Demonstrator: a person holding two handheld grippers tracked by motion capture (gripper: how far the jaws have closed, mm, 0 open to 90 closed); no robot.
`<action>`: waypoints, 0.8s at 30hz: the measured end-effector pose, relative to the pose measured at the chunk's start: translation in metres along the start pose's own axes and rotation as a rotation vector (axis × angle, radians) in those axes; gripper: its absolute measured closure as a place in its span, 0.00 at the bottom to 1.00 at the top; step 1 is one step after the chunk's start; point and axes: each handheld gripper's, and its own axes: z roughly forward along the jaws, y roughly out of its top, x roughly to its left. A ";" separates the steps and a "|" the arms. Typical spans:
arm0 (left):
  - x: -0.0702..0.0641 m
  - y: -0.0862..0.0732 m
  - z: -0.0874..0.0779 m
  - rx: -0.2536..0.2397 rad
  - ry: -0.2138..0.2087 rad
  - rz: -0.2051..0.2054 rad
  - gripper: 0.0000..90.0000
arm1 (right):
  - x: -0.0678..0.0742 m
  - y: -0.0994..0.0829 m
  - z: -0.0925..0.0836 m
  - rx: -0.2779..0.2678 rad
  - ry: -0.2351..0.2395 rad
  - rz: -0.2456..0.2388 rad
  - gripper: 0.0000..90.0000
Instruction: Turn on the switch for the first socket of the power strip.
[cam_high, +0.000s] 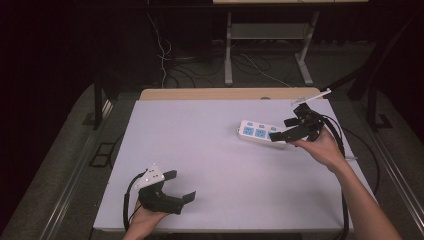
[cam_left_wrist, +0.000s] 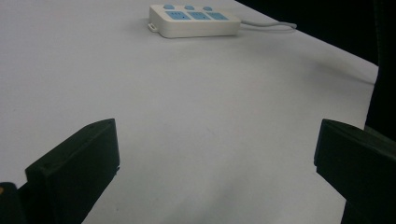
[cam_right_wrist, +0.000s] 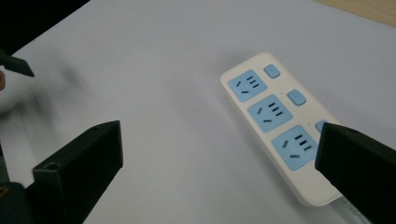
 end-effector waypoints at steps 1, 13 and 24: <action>0.000 0.000 0.000 0.000 0.001 0.001 0.00 | -0.002 0.001 0.001 -0.003 -0.002 0.008 0.01; 0.000 0.000 0.001 0.008 -0.001 0.004 0.00 | -0.015 0.011 0.009 -0.030 -0.021 0.050 0.01; 0.000 0.000 0.001 0.009 -0.001 0.004 0.00 | -0.029 0.018 0.015 -0.050 -0.039 0.069 0.01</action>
